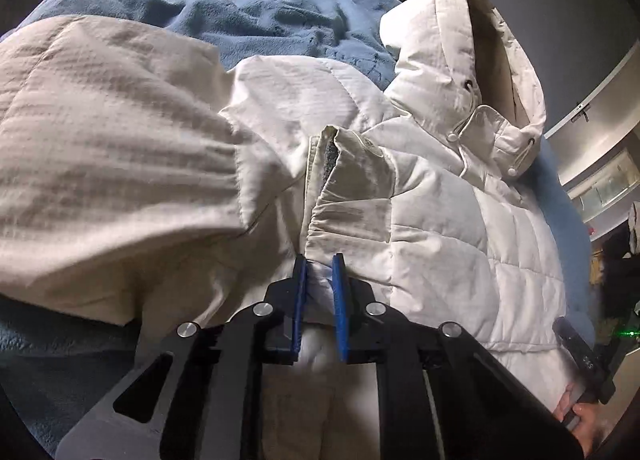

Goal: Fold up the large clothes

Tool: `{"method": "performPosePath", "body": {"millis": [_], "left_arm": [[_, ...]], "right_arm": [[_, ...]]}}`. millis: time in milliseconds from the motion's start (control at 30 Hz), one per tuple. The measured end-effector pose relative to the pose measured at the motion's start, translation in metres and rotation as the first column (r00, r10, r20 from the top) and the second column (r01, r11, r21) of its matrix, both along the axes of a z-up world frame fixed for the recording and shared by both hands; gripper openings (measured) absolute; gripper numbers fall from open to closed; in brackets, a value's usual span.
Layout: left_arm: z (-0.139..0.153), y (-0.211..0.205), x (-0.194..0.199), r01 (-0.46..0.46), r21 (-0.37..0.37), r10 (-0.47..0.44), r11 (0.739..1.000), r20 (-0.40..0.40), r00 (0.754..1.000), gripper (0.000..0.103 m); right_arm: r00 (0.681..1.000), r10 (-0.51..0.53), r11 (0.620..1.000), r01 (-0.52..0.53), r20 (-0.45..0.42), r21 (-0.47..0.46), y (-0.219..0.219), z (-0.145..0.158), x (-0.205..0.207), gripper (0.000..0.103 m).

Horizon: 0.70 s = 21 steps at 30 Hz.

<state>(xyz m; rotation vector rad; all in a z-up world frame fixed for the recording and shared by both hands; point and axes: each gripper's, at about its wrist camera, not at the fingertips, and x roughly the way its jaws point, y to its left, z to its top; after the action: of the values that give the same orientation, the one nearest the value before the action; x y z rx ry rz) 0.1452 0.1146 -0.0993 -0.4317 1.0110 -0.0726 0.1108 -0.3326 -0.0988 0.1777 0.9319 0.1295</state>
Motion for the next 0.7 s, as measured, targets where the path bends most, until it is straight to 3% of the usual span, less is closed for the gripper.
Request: {"method": "performPosePath", "body": {"millis": [200, 267, 467, 533, 700], "left_arm": [[0.033, -0.007, -0.026, 0.078, 0.044, -0.079, 0.996, 0.022, 0.997, 0.006], [0.032, -0.018, -0.032, 0.130, 0.145, -0.131, 0.981, 0.000, 0.991, 0.006], [0.005, -0.006, -0.021, 0.100, 0.101, -0.093, 0.990, -0.071, 0.993, 0.005], [0.001, -0.004, -0.020, 0.099, 0.094, -0.092, 0.991, -0.076, 0.993, 0.005], [0.005, -0.007, -0.023, 0.096, 0.118, -0.089, 0.988, -0.068, 0.994, 0.008]], "right_arm": [[1.000, -0.018, 1.000, 0.018, 0.005, 0.006, -0.003, 0.004, -0.003, 0.057], [1.000, -0.016, 1.000, 0.016, 0.003, 0.006, -0.003, 0.005, -0.003, 0.057], [0.998, 0.001, 0.999, -0.004, -0.069, -0.039, 0.004, -0.009, 0.008, 0.058], [0.994, 0.001, 0.997, -0.010, -0.114, -0.077, 0.008, -0.018, 0.014, 0.058], [0.992, 0.006, 0.991, -0.023, -0.128, -0.131, 0.017, -0.022, 0.015, 0.058]]}}
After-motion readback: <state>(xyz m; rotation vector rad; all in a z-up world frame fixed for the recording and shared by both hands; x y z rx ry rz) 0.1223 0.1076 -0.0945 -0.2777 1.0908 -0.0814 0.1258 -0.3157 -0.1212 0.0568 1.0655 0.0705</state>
